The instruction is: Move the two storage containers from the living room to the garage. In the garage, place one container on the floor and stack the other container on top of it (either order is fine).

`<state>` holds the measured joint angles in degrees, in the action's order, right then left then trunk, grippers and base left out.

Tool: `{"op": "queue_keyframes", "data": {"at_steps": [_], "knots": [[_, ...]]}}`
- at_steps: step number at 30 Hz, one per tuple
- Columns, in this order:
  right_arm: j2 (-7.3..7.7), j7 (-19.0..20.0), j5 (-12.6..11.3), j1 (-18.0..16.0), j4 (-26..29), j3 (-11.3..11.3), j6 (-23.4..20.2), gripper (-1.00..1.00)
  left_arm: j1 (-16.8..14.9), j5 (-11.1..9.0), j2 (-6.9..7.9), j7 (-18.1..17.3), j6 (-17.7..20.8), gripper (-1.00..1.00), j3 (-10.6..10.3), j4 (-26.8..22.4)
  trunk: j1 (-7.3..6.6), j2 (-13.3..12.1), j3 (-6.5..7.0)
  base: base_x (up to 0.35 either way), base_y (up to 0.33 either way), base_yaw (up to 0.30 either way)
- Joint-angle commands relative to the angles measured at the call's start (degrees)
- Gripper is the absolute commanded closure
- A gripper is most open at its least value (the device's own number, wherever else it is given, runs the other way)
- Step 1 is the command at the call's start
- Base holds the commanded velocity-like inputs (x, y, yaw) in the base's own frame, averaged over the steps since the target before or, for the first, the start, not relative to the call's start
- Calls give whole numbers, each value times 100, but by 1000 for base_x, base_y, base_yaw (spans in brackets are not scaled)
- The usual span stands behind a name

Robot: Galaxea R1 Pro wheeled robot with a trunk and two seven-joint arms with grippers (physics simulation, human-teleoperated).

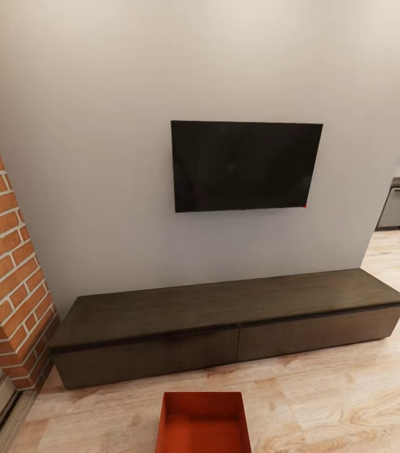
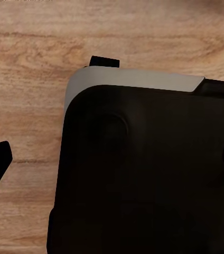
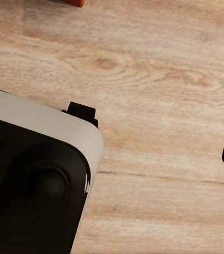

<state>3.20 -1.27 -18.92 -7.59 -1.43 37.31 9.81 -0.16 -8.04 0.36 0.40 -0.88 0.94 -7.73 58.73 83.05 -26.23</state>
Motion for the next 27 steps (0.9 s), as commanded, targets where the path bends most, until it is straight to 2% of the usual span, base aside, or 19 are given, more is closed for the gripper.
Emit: {"op": "queue_keyframes", "data": {"at_steps": [1,8,17,27], "knots": [[-3,-4,-42,-5,-15,48,30,-100,-2,-39,-1,4,-9,-100,7,0,0,3,-6,0,0,-6],[-3,-4,-44,-5,-15,50,30,-100,-2,-39,-1,4,-9,-100,6,0,0,3,-6,0,0,-9],[-4,-4,-46,-5,-15,48,30,-100,-2,-39,-1,4,-9,-100,4,0,0,3,-6,0,0,-119],[4,-4,-42,-5,-15,48,30,-100,-2,-39,-1,2,-9,-100,-6,0,0,3,-6,-14,0,-6]]}}
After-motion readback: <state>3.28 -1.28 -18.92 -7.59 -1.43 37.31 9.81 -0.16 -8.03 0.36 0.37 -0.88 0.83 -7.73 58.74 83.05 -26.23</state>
